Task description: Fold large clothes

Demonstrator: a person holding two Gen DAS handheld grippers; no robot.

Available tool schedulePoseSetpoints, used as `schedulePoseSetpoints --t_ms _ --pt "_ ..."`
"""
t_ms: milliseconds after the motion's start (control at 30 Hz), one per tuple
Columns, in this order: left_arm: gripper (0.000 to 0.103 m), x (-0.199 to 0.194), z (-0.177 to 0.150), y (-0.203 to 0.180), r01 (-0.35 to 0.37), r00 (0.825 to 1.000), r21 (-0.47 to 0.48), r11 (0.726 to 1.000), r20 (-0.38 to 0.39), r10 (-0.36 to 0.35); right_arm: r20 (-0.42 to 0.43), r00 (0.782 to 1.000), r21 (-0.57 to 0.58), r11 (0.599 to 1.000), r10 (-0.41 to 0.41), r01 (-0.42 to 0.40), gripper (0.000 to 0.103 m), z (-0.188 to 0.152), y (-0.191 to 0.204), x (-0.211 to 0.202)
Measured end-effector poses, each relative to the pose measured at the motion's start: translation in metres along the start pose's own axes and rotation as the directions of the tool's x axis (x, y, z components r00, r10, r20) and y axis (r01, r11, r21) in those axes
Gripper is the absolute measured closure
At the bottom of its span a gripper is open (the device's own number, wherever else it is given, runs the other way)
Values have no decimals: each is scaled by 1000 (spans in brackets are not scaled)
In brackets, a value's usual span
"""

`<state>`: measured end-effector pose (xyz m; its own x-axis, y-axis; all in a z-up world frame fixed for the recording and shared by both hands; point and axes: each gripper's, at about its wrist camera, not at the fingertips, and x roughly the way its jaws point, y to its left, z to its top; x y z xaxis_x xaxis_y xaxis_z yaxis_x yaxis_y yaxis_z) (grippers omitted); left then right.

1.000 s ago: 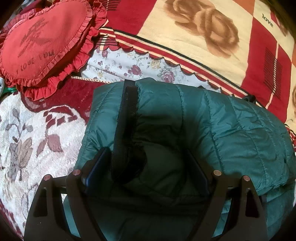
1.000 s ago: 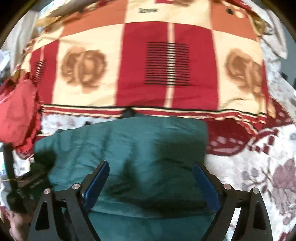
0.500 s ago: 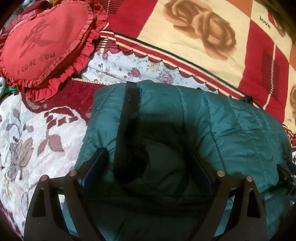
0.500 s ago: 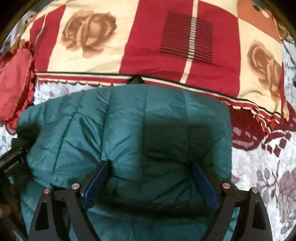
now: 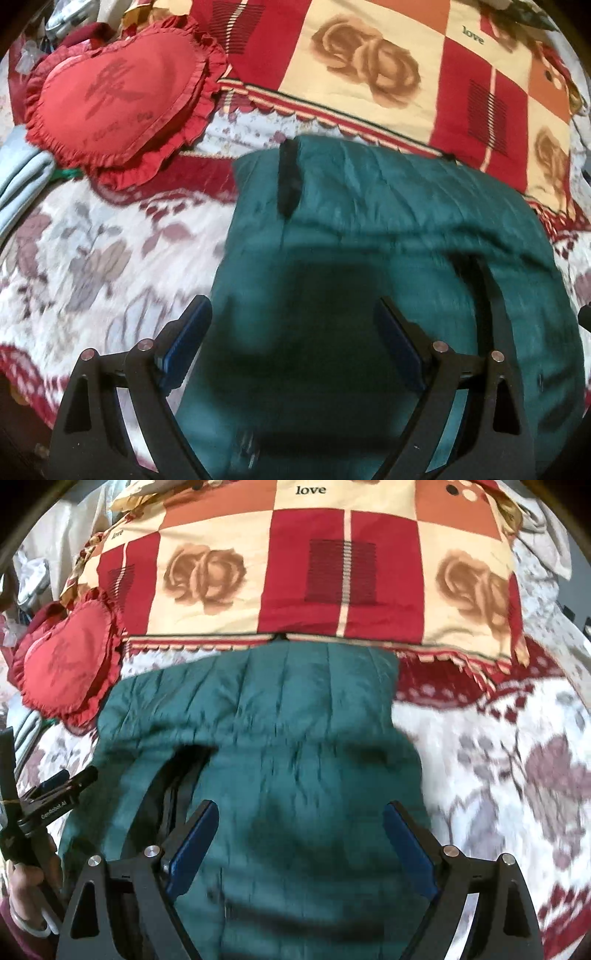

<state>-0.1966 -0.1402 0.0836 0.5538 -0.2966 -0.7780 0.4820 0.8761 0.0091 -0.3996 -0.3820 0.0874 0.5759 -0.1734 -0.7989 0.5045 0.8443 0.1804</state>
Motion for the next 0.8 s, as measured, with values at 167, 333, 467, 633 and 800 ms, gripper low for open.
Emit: schedulePoseSetpoints --t_ms 167,333,467,633,800 --pt "13 -30 -38 11 15 1000 -25 1000 -4 -15 -36 999 -15 1000 9 -9 14 -38 0 -20" --pt "13 -49 -64 23 31 999 -71 997 -17 -32 -53 998 -7 1000 23 -23 14 -72 -4 -36" --pt "13 -56 -83 29 2 1000 -72 997 -29 -4 -69 997 9 1000 24 -24 14 -91 -10 -43" --pt "13 -59 -102 36 -7 999 -82 997 -54 3 -83 996 38 999 17 -14 14 -111 -22 -49" --pt "13 -63 -112 41 7 998 -94 996 -68 -14 -76 997 73 997 19 -14 14 -119 -31 -59"
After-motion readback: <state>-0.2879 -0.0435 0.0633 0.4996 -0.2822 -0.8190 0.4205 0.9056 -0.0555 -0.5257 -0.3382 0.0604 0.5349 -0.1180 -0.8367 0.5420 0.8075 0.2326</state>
